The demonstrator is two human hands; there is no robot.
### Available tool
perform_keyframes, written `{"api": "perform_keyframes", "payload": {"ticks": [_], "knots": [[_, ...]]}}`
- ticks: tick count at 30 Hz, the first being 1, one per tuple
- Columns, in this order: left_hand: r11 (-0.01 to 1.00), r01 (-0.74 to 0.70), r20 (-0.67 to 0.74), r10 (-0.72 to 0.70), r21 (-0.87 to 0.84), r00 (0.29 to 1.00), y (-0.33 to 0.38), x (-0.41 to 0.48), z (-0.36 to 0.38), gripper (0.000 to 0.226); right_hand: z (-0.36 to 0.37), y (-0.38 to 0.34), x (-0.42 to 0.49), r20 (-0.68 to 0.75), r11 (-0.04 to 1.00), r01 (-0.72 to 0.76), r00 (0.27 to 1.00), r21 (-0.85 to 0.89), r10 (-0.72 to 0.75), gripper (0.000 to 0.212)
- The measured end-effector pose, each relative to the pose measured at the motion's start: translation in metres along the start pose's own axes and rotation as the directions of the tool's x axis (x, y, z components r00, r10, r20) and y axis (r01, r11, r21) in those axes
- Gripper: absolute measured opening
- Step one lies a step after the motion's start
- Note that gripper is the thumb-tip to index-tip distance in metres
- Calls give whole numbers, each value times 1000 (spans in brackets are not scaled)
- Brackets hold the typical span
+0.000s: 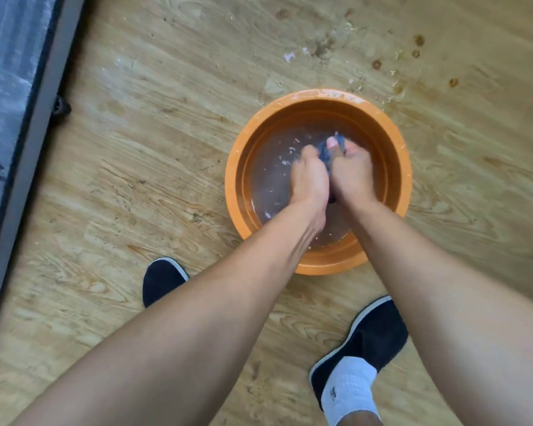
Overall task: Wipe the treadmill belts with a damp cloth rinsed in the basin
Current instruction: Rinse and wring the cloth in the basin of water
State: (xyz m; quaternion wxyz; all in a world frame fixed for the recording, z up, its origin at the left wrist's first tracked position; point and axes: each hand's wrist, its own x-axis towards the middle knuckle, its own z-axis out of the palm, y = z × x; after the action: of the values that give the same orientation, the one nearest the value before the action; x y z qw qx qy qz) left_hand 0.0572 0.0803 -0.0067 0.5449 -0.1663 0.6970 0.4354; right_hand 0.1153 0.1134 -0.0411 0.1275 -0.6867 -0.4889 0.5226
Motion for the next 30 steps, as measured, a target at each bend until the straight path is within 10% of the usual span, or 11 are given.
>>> {"api": "perform_keyframes", "payload": {"ticks": [3, 10, 15, 18, 22, 24, 26, 30], "knots": [[998, -59, 80, 58, 7, 995, 8, -13, 9, 30, -9, 17, 18, 58, 960, -162, 987, 228, 153, 22], [999, -17, -155, 10, -42, 988, -8, -12, -38, 36, -15, 37, 16, -32, 942, -330, 943, 51, 332, 25], [955, -32, -164, 84, 296, 983, -17, -19, -73, 56, -45, 13, -19, 57, 982, -99, 992, -161, 109, 32], [941, 32, -104, 3, 336, 995, -11, -26, -85, 58, -72, -1, -40, 142, 954, -291, 950, 71, 279, 21], [894, 409, 79, -401, -182, 913, 23, -15, -87, 19, -87, -19, -35, 428, 349, -650, 730, 675, 533, 16], [841, 415, 120, -400, -348, 909, 33, -3, -84, 20, -83, -22, -25, 447, 251, -625, 734, 739, 512, 26], [862, 373, 91, -365, -342, 927, 36, 8, -79, 31, -72, -21, -12, 393, 363, -600, 771, 713, 502, 33], [974, 150, -109, -169, -169, 980, 20, 11, -62, 53, -52, -5, -1, 72, 905, -317, 948, 284, 310, 40]]}}
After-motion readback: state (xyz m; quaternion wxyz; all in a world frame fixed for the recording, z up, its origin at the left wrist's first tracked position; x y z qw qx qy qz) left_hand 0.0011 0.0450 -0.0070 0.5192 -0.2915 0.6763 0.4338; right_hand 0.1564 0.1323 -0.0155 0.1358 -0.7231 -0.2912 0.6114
